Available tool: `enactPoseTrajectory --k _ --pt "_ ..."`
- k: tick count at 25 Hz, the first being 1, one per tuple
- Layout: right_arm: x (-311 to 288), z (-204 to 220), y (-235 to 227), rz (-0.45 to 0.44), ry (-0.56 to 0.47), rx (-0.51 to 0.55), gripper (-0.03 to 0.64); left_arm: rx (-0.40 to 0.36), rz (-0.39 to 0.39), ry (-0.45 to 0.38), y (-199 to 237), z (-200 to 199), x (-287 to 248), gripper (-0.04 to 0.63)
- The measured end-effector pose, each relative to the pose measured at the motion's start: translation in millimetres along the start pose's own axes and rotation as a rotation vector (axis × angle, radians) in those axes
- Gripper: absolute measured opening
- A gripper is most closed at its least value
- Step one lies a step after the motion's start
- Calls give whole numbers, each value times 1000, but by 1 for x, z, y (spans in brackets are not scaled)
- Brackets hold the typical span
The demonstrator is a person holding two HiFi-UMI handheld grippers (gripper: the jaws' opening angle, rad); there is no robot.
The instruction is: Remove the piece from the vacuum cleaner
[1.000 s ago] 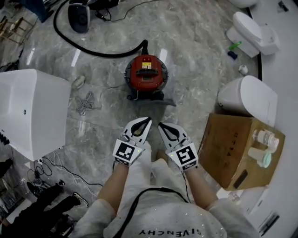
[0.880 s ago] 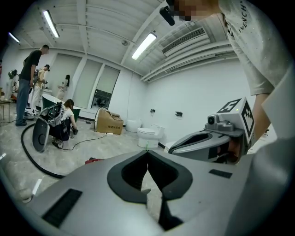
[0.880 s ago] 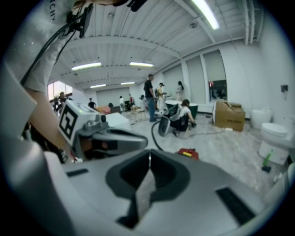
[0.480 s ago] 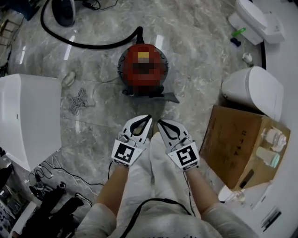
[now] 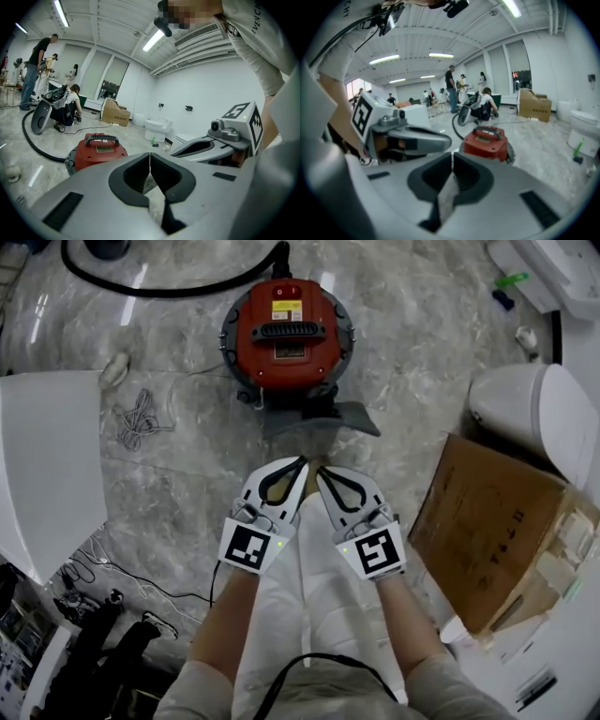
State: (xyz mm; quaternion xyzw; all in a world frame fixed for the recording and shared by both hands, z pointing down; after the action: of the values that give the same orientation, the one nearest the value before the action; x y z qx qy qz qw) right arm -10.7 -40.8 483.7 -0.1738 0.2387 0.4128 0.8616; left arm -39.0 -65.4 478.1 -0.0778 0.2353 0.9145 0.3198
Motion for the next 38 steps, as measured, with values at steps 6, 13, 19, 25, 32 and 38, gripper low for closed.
enactPoseTrajectory --k 6,13,19,25,32,38 --pt "-20 32 -9 -9 41 21 17 -5 -9 38 17 30 -8 25" --pt "-42 55 -16 -37 83 76 17 -32 12 52 36 50 -25 26" --pt "-49 63 -24 -41 112 171 17 -97 53 68 35 62 -34 95" --pt "-47 69 -61 51 159 283 20 -214 -26 129 52 76 -40 207" --pt "-52 102 -97 40 298 349 162 -281 -16 221 62 101 -48 267" --pt "-64 118 -102 -5 375 441 224 -329 8 275 68 115 -59 279"
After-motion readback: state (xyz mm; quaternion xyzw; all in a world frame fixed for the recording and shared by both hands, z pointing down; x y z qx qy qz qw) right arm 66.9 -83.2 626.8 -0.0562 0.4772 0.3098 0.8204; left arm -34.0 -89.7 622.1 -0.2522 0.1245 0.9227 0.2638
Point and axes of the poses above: the fingertips, and each gripper's own axes: x backward along the fingers, y to its left, z out of its underside, the point moved 1 cm from there along x, backward along the fingers, and after that the axes turned 4 degrees about z, right-handed, at the moved point
